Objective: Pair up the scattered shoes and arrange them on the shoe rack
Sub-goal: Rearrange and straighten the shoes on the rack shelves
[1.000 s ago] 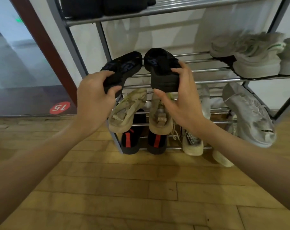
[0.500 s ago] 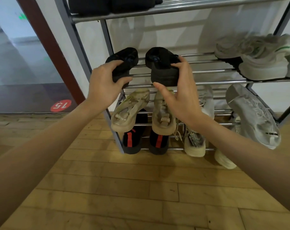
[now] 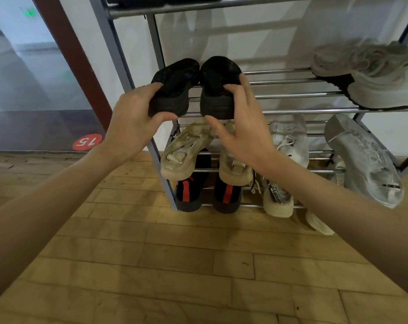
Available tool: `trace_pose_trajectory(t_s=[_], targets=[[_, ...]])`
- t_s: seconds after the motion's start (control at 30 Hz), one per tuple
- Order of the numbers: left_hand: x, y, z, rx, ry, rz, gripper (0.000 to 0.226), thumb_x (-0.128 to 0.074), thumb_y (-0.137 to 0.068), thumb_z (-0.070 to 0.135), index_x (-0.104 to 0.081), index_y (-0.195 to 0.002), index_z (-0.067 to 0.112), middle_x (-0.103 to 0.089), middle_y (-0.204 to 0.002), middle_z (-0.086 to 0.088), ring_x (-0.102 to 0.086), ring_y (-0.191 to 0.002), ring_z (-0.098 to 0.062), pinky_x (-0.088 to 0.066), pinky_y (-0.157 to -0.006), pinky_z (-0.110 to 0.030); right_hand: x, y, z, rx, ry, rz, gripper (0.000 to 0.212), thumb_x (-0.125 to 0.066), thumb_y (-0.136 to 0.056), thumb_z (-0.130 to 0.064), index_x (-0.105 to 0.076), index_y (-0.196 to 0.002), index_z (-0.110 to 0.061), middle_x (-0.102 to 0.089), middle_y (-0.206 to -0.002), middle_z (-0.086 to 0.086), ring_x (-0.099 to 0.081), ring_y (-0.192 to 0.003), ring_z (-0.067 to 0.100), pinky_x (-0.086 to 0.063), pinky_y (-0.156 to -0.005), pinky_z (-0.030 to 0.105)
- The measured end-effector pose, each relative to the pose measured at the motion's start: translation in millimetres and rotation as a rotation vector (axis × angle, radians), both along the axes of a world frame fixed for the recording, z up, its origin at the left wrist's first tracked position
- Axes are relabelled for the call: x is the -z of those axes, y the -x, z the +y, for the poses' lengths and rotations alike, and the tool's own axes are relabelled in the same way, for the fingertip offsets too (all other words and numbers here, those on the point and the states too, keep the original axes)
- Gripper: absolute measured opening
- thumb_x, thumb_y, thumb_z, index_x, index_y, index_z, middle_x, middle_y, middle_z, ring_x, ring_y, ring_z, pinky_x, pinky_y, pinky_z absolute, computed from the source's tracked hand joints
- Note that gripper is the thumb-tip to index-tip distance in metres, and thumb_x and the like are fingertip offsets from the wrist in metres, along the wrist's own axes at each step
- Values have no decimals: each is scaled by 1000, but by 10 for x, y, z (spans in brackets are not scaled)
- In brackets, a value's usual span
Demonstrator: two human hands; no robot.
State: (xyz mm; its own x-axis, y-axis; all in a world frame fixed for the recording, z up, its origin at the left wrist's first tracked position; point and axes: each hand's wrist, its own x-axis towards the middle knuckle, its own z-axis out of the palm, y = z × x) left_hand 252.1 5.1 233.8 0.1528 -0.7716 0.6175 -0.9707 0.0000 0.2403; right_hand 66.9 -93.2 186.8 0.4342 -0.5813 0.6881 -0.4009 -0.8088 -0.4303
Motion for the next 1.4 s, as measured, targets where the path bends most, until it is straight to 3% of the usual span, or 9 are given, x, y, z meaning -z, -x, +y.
trace_pose_trajectory(t_s=[0.27, 0.4, 0.57, 0.7, 0.83, 0.97, 1.17, 1.23, 1.4], targets=[[26, -19, -32, 13, 59, 14, 55, -72, -81, 30, -56, -128, 6, -67, -118, -12, -60, -109, -27, -42, -85, -25, -106, -155, -30, -2, -11, -4, 54, -65, -87, -41, -45, -122, -6, -38, -146, 22, -41, -134, 34, -44, -103, 47], [74, -51, -41, 12, 76, 20, 58, -70, -83, 32, -53, -132, 5, -65, -121, -13, -60, -111, -26, -42, -87, -22, -39, -168, 14, 34, 59, 86, 54, -61, -90, -42, -47, -122, -1, -32, -149, 29, -33, -139, 40, -41, -106, 49], [309, 10, 90, 4, 231, 15, 55, -58, -93, 24, -42, -140, 1, -53, -136, -11, -46, -127, -17, -31, -108, -16, -6, 12, 66, 38, 82, 71, 59, -52, -94, -35, -35, -143, -8, -15, -157, 24, -17, -146, 37, -25, -116, 51], [676, 69, 341, -9, 329, -105, 33, -57, -89, 7, -55, -120, -6, -59, -117, -22, -51, -111, -28, -32, -97, -18, 362, 288, 226, -3, 344, -104, 43, -60, -84, -9, -50, -125, -3, -46, -133, 30, -44, -124, 34, -39, -101, 40], [1021, -8, 443, 95, 45, -144, 36, -60, -87, 5, -53, -122, -1, -59, -117, -17, -50, -109, -23, -36, -94, -23, 752, 428, 336, -187, 360, 229, 32, -53, -82, -6, -50, -114, -7, -57, -114, 22, -54, -103, 33, -48, -86, 38], [1209, -96, 359, 113, -230, -185, 57, -64, -89, 19, -42, -139, 3, -52, -138, -15, -50, -126, -30, -39, -106, -40, 957, 319, 415, 66, 172, 466, 53, -61, -85, -15, -46, -133, 0, -48, -134, 22, -46, -124, 38, -41, -104, 46], [1302, -255, 99, 113, -411, -327, 56, -59, -92, 21, -40, -142, 4, -38, -150, -13, -33, -141, -26, -23, -114, -36, 842, 34, 469, 314, 126, 908, 86, -75, -75, -26, -30, -145, -6, -35, -145, 28, -33, -133, 45, -31, -107, 48], [1314, -284, 83, 114, -424, -410, 54, -61, -91, 20, -45, -139, 3, -44, -146, -14, -40, -136, -29, -32, -111, -41, 804, -28, 474, 360, 101, 1025, 77, -73, -76, -25, -33, -140, -9, -31, -144, 29, -29, -132, 45, -28, -106, 45], [1327, -296, 82, 58, -311, -646, 42, -66, -84, 24, -62, -118, 0, -66, -114, -16, -63, -104, -33, -50, -88, -42, 713, -18, 371, 301, 149, 987, 41, -63, -80, -14, -55, -120, -15, -59, -120, 11, -38, -121, 35, -30, -99, 41]])
